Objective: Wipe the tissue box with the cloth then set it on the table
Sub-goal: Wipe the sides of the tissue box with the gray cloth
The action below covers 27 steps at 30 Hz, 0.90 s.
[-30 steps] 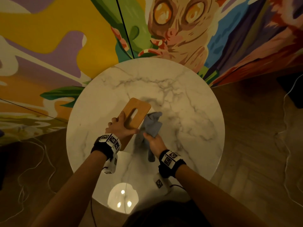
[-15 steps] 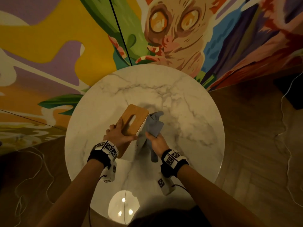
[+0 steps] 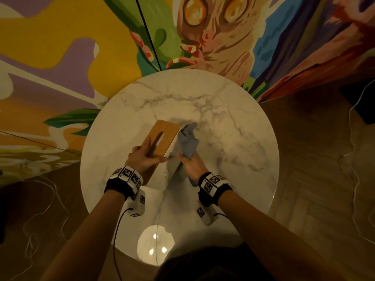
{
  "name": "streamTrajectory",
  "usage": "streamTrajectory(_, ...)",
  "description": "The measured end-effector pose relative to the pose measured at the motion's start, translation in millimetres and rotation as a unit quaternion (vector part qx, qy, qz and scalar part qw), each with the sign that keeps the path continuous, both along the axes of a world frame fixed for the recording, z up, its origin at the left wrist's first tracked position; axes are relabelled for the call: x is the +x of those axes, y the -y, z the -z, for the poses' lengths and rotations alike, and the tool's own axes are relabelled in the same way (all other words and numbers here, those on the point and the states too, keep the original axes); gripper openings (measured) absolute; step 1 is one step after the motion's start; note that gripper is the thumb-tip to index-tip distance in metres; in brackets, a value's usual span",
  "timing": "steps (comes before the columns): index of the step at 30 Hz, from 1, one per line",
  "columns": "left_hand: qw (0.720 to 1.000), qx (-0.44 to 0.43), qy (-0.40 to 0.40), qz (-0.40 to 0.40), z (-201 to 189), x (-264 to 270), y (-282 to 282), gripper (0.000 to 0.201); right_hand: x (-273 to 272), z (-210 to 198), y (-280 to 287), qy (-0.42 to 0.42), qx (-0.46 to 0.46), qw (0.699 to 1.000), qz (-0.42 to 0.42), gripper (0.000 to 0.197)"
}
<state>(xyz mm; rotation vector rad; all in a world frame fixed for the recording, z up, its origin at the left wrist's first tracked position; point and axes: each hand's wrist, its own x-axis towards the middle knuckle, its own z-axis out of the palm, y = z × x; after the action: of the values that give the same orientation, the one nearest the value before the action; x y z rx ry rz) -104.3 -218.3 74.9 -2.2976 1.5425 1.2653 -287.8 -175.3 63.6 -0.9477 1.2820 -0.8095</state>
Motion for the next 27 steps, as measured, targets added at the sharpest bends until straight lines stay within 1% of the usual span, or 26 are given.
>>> streamTrajectory(1,1.000,0.001,-0.009,-0.011,1,3,1,0.121,3,2,-5,-0.003,-0.026,0.999,-0.018,0.042)
streamTrajectory(2,1.000,0.000,-0.017,-0.020,5,7,3,0.123,5,3,-10,-0.021,-0.057,0.997,-0.053,0.049)
streamTrajectory(4,0.999,0.007,-0.034,-0.025,14,18,10,0.124,9,18,-20,-0.074,-0.100,0.980,-0.153,0.067)
streamTrajectory(5,0.999,0.015,-0.036,-0.022,17,21,13,0.124,9,28,-22,-0.097,-0.103,0.972,-0.189,0.069)
streamTrajectory(6,0.999,0.021,-0.033,-0.018,18,22,16,0.125,7,31,-22,-0.111,-0.089,0.970,-0.196,0.068)
streamTrajectory(7,0.999,0.024,-0.030,-0.016,17,21,16,0.127,5,34,-20,-0.110,-0.070,0.975,-0.178,0.067)
streamTrajectory(9,0.999,0.014,-0.026,-0.015,13,16,14,0.132,5,26,-13,-0.076,-0.033,0.992,-0.094,0.068)
streamTrajectory(10,1.000,0.010,-0.024,-0.018,11,13,13,0.133,5,17,-9,-0.057,-0.030,0.996,-0.061,0.067)
streamTrajectory(11,0.999,0.007,-0.022,-0.022,11,13,13,0.131,7,13,-6,-0.044,-0.039,0.997,-0.046,0.063)
streamTrajectory(13,0.999,0.007,-0.031,-0.021,15,17,13,0.121,16,4,-5,-0.055,-0.082,0.992,-0.080,0.061)
streamTrajectory(14,0.999,0.006,-0.040,-0.017,21,22,15,0.115,20,3,-9,-0.064,-0.107,0.986,-0.107,0.066)
streamTrajectory(16,0.999,0.009,-0.046,-0.010,35,33,19,0.106,26,16,-20,-0.087,-0.146,0.973,-0.155,0.078)
streamTrajectory(17,0.999,0.011,-0.042,-0.010,38,37,20,0.103,24,24,-26,-0.108,-0.158,0.966,-0.173,0.078)
streamTrajectory(18,0.999,0.008,-0.039,-0.011,36,36,20,0.103,22,32,-32,-0.118,-0.156,0.963,-0.186,0.076)
streamTrajectory(19,0.999,0.003,-0.036,-0.012,29,33,18,0.106,19,37,-36,-0.111,-0.138,0.966,-0.188,0.073)
streamTrajectory(20,0.999,-0.003,-0.036,-0.014,20,26,16,0.112,16,33,-39,-0.073,-0.100,0.977,-0.176,0.067)
streamTrajectory(21,0.999,-0.004,-0.033,-0.016,15,21,14,0.120,14,28,-37,-0.006,-0.043,0.989,-0.140,0.061)
streamTrajectory(22,0.999,-0.003,-0.031,-0.019,12,17,13,0.125,13,16,-34,0.074,0.014,0.993,-0.086,0.056)
streamTrajectory(23,0.999,-0.002,-0.030,-0.024,10,14,12,0.126,16,16,-26,0.136,0.060,0.989,-0.025,0.054)
streamTrajectory(25,0.999,0.003,-0.031,-0.041,8,11,11,0.126,20,14,-5,0.185,0.128,0.972,0.074,0.057)
streamTrajectory(26,0.998,0.001,-0.033,-0.048,8,11,10,0.126,19,20,5,0.213,0.150,0.958,0.118,0.062)
streamTrajectory(27,0.998,-0.002,-0.033,-0.051,6,10,9,0.124,17,25,14,0.249,0.172,0.939,0.165,0.064)
